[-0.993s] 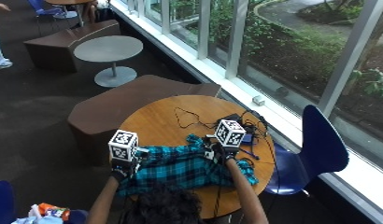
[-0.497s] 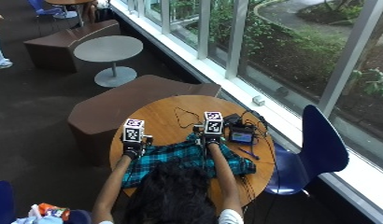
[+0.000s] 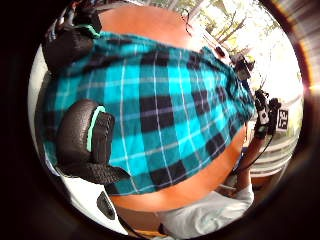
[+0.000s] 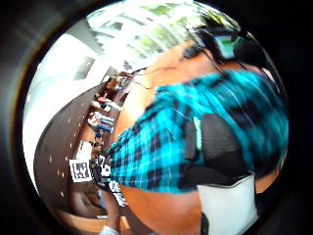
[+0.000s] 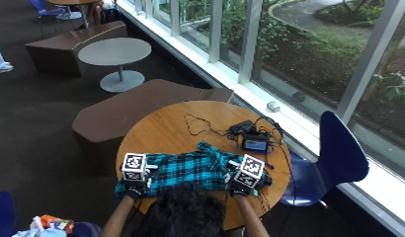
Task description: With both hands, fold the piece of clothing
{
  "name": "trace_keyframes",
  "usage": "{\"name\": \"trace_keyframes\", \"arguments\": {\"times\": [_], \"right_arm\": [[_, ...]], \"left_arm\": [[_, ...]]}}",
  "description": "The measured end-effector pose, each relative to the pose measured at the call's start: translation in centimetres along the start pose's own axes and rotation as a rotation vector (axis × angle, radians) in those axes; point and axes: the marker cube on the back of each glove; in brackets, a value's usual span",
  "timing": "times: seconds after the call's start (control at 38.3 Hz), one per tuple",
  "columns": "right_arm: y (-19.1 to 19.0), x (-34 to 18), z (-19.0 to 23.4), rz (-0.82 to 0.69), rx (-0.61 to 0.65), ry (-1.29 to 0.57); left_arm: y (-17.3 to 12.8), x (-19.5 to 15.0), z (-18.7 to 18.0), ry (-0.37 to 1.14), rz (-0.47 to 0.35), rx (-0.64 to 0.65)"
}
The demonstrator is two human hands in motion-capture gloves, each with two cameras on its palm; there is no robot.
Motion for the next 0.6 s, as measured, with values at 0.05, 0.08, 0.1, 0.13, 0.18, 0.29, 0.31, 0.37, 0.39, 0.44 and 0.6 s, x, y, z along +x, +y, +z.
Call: {"name": "trace_keyframes", "arguments": {"times": [0.05, 0.08, 0.1, 0.13, 0.18, 0.29, 0.31, 0.37, 0.39, 0.44, 0.6], "right_arm": [[1.5, 0.8, 1.1, 0.044, -0.092, 0.053], [1.9, 1.0, 1.7, 0.057, -0.134, 0.076], [2.1, 1.2, 2.2, 0.066, -0.168, 0.094], [2.2, 1.2, 2.7, 0.072, -0.193, 0.105], [2.2, 1.2, 3.6, 0.082, -0.221, 0.106], [2.4, 0.9, 4.5, 0.092, -0.215, 0.059], [2.5, 0.8, 4.5, 0.091, -0.204, 0.049], [2.5, 0.6, 4.4, 0.086, -0.175, 0.043], [2.5, 0.5, 4.4, 0.082, -0.16, 0.048], [2.4, 0.3, 4.2, 0.075, -0.129, 0.065], [1.9, -0.4, 1.9, 0.058, 0.011, 0.003]], "left_arm": [[2.1, 0.8, 2.1, -0.003, 0.037, -0.161], [2.8, 1.0, 2.7, -0.014, 0.051, -0.219], [3.4, 1.1, 2.9, -0.022, 0.06, -0.266], [3.9, 1.2, 2.7, -0.021, 0.062, -0.304], [4.7, 1.2, 2.2, 0.021, 0.05, -0.359], [4.9, 1.2, 3.3, 0.168, 0.036, -0.409], [4.8, 1.3, 3.5, 0.184, 0.038, -0.409], [4.8, 1.5, 3.5, 0.196, 0.043, -0.405], [4.8, 1.7, 3.5, 0.197, 0.043, -0.404], [4.7, 2.2, 3.4, 0.195, 0.042, -0.404], [4.0, 4.0, 3.2, 0.163, 0.035, -0.423]]}}
